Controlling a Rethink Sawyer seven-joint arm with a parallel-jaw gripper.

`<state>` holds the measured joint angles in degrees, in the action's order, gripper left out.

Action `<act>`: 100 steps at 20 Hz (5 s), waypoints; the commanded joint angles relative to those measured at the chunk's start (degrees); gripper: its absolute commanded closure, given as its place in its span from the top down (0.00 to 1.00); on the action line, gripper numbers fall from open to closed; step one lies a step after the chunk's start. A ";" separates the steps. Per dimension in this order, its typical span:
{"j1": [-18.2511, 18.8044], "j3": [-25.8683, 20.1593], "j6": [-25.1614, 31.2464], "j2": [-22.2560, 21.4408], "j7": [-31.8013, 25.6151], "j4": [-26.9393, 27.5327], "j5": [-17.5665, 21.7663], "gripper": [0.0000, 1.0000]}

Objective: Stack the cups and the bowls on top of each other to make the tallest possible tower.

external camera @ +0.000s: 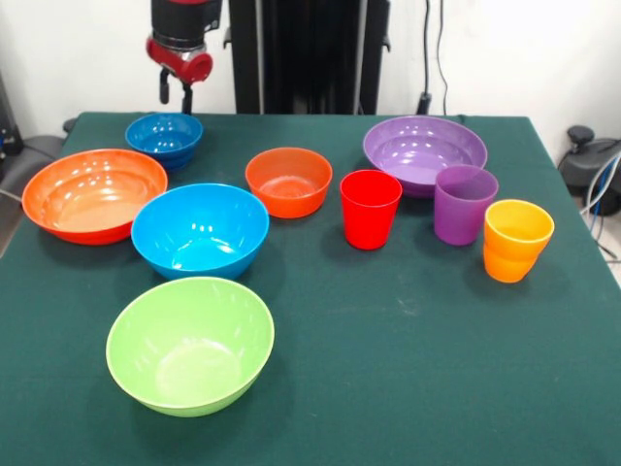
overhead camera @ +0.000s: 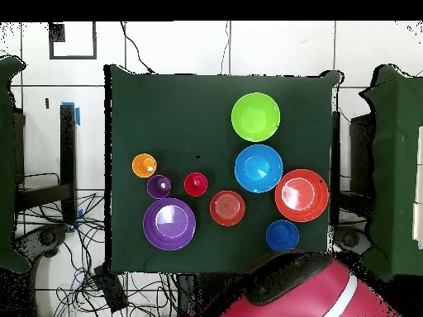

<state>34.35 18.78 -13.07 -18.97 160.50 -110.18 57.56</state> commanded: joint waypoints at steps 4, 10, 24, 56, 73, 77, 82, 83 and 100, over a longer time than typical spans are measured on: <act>2.89 -10.66 4.57 -3.87 -1.78 3.14 3.92 1.00; 12.61 -22.24 15.76 -11.62 -7.70 -2.56 2.91 1.00; 24.13 -35.63 28.59 -20.49 -15.35 -9.37 -2.31 1.00; 23.97 -40.97 36.28 -19.67 -15.16 -2.77 -0.28 1.00; 14.91 -30.96 27.47 -13.25 -2.41 0.65 4.92 1.00; 12.26 -28.11 25.11 -11.22 -0.92 1.75 6.22 1.00; 10.92 -26.38 23.95 -10.82 -1.46 2.26 5.46 1.00; 10.64 -25.98 23.65 -10.72 -1.30 2.36 5.21 1.00; 10.26 -24.22 20.70 -10.47 -3.36 2.35 1.78 1.00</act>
<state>45.56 -2.32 10.11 -30.64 158.53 -112.63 59.78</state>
